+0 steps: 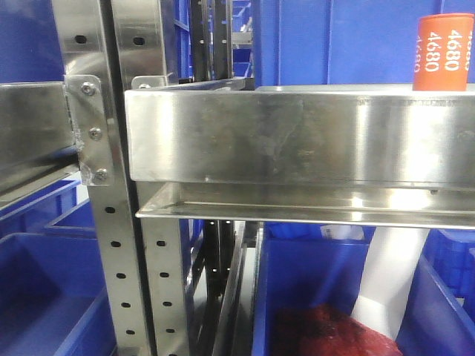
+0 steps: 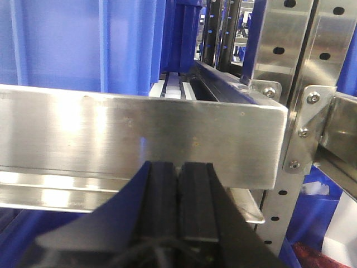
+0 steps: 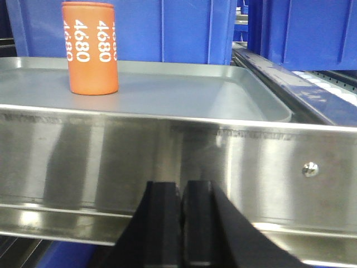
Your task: Grab orange capacitor from left shelf to right conveyor
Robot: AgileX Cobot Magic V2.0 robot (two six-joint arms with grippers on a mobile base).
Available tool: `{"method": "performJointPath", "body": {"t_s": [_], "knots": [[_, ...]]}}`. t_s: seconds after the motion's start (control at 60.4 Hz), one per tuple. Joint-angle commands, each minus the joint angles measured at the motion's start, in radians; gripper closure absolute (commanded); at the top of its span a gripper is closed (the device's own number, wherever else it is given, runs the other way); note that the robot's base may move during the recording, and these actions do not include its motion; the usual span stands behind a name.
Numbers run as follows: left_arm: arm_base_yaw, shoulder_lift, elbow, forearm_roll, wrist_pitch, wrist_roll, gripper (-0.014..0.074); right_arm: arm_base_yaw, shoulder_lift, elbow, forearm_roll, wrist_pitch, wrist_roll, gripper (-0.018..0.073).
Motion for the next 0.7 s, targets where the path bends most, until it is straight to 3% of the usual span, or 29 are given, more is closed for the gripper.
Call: {"method": "performJointPath", "body": {"t_s": [0.0, 0.679], "knots": [[-0.003, -0.019, -0.005, 0.000, -0.089, -0.001, 0.0701, -0.004, -0.022, 0.003, -0.003, -0.088, -0.005, 0.0527], [-0.003, -0.019, -0.005, 0.000, -0.089, -0.001, 0.0701, -0.004, -0.022, 0.003, -0.003, -0.095, -0.005, 0.0527]]}}
